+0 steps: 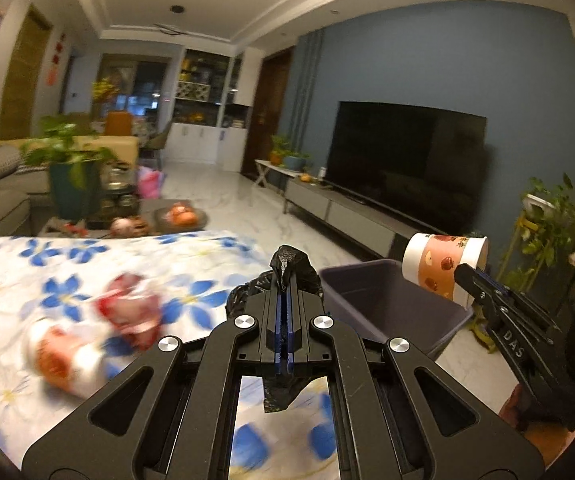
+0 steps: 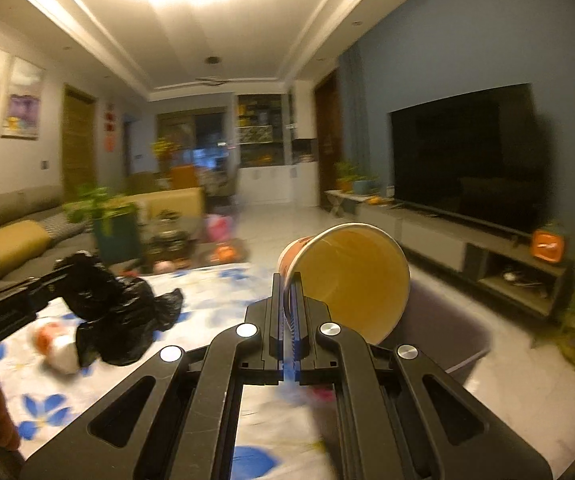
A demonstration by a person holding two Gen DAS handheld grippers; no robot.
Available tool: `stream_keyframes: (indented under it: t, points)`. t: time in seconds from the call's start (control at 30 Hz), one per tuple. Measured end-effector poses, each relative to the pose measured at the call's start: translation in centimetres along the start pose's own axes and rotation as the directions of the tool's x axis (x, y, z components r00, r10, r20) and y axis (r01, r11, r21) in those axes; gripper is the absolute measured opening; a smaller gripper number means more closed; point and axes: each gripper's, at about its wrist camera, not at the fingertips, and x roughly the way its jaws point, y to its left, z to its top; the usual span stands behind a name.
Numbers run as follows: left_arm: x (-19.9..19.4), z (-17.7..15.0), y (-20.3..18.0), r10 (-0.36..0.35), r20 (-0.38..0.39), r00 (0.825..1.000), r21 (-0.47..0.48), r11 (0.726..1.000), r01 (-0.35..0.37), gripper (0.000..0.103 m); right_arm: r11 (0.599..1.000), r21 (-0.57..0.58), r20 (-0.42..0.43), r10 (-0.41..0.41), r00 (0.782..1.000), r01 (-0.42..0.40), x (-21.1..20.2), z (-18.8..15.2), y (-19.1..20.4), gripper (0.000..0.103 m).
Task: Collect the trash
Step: 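Carry the black bag and paper cup over the grey bin, then open both tools to drop the black bag and cup into the bin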
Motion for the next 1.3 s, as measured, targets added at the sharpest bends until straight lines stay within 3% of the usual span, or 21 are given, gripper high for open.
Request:
stream_keyframes:
  t: [0.17, 0.5, 1.17, 1.27, 1.3]
  points:
    - [4.2, 0.4, -3.1, -0.07, -0.006, 0.998, 0.014, 0.997, 0.07, 0.0, 0.995, 0.042, -0.001, -0.09, 0.996, 0.09, 1.7, -0.2, -4.0, 0.004]
    - [11.6, -0.3, -7.8, -0.173, -0.055, 0.983, 0.034, 0.984, 0.175, 0.0, 0.991, 0.061, -0.018, -0.122, 0.992, 0.123, 3.8, -0.9, -5.7, 0.004]
    - [15.8, -2.5, -10.1, -0.208, -0.159, 0.965, 0.058, 0.974, 0.219, 0.001, 0.99, 0.082, -0.062, -0.109, 0.992, 0.114, 6.1, -1.5, -7.0, 0.004]
    - [16.2, -2.9, -10.1, -0.2, -0.181, 0.963, 0.083, 0.973, 0.217, 0.011, 0.989, 0.09, -0.065, -0.11, 0.992, 0.115, 6.3, -1.6, -7.2, 0.005]
    - [16.3, -3.1, -10.0, -0.189, -0.184, 0.965, 0.086, 0.974, 0.207, 0.022, 0.989, 0.095, -0.068, -0.107, 0.992, 0.113, 6.4, -1.6, -7.3, 0.009]
